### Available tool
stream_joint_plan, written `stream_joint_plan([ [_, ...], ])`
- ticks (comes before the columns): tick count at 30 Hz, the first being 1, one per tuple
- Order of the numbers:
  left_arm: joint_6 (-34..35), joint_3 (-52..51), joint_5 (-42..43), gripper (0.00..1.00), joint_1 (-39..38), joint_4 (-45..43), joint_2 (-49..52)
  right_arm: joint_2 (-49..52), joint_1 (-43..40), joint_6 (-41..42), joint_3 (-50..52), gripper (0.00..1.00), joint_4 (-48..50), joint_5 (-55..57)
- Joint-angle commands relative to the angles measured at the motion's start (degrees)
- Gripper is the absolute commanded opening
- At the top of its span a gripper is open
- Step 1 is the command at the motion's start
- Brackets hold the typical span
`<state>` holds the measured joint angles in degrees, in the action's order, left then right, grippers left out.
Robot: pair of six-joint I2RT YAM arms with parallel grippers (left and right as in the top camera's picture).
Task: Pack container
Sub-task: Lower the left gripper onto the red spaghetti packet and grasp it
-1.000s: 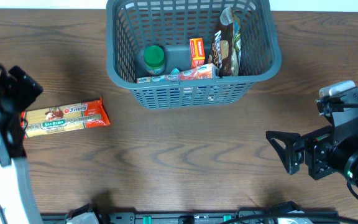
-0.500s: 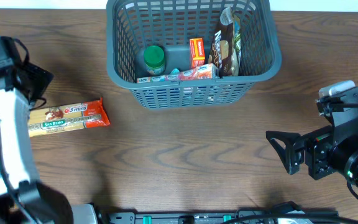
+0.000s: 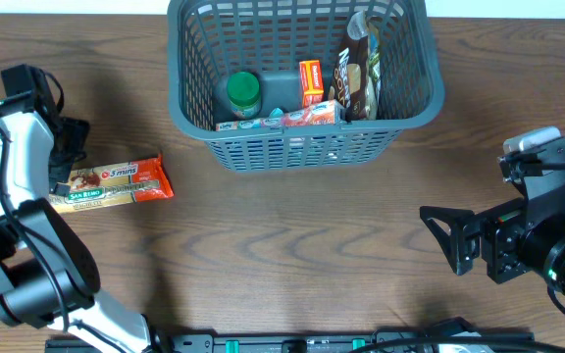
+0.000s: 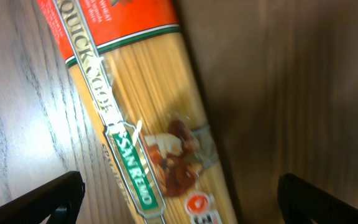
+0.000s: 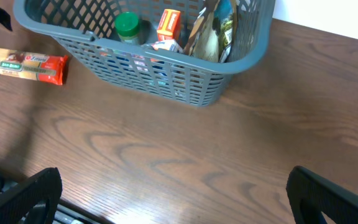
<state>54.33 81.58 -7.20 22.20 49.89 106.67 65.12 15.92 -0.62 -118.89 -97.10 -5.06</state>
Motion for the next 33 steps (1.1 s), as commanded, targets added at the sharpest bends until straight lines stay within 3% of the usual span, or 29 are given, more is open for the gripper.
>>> stream_joint_plan([
  [1, 2.62, -0.74, 0.76, 0.98, 1.14, 0.20, 2.19, 0.02, -0.09, 0.39, -0.26, 0.99, -0.15, 0.55],
  [25, 4.92, -0.90, 1.22, 1.00, 1.27, -2.86, 11.13, 0.02, -0.09, 0.39, -0.26, 0.99, -0.15, 0.55],
  [33, 4.94, -0.90, 2.23, 0.95, 1.25, -2.43, 12.52, 0.02, -0.09, 0.39, -0.26, 0.99, -0.15, 0.55],
])
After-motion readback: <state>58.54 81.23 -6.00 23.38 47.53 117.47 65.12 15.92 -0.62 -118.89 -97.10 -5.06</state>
